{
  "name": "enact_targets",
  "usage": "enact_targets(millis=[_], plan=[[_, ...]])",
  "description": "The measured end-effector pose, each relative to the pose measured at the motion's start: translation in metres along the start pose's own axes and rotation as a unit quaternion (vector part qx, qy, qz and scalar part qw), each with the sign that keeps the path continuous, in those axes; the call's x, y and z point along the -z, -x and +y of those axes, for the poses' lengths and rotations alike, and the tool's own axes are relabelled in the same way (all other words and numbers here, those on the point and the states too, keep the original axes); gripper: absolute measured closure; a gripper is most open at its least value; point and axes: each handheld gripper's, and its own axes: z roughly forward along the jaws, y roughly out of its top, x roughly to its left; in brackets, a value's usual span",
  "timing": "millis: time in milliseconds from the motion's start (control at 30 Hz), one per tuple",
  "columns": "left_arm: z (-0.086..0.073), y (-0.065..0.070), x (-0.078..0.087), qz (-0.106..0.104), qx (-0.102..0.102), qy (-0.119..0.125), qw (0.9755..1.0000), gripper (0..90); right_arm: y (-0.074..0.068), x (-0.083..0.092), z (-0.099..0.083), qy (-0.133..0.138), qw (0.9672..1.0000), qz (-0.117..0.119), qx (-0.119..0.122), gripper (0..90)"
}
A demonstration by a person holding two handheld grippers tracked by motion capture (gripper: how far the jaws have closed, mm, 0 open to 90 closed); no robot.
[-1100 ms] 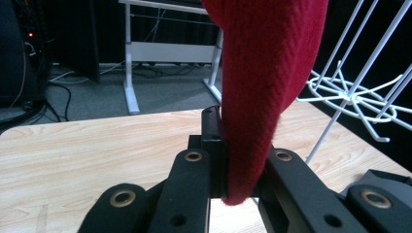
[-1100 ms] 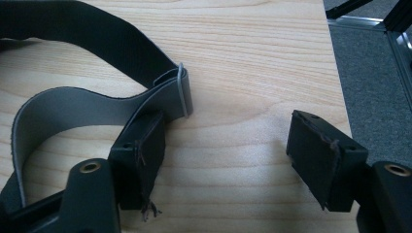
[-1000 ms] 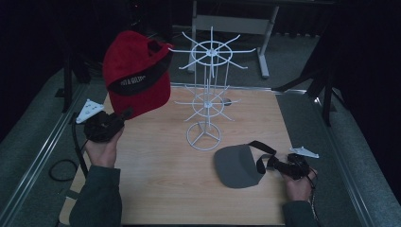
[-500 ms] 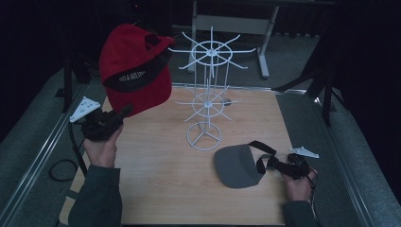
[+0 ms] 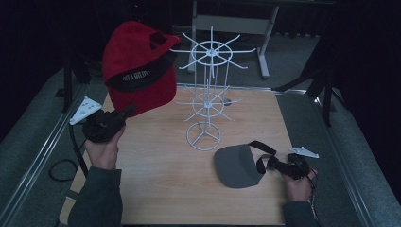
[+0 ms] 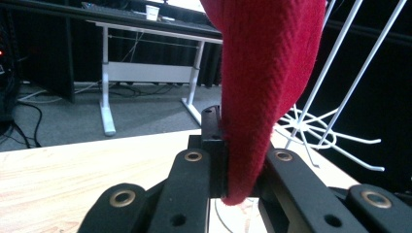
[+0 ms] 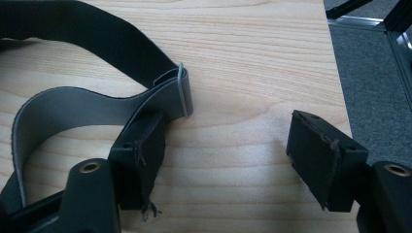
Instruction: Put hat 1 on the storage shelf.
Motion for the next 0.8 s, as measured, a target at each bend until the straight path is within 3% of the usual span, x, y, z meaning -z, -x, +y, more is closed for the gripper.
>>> enact_targets(millis=[167,333,533,800], plan=[[-0.013,0.005,-0.007,0.017,-0.02,-0.016,0.9995,85.7,0.0,0.0,0.0,0.0,1.0,0.0,0.001,30.1],[-0.03,0.004,-0.014,0.035,-0.024,-0.029,0.9987,85.7,0.0,0.0,0.0,0.0,1.0,0.0,0.0,30.1],[-0.049,0.003,-0.019,0.055,-0.05,-0.042,0.9963,85.6,0.0,0.0,0.0,0.0,1.0,0.0,-0.001,30.1],[-0.069,0.006,-0.03,0.052,-0.064,-0.075,0.9937,85.6,0.0,0.0,0.0,0.0,1.0,0.0,0.0,30.1]])
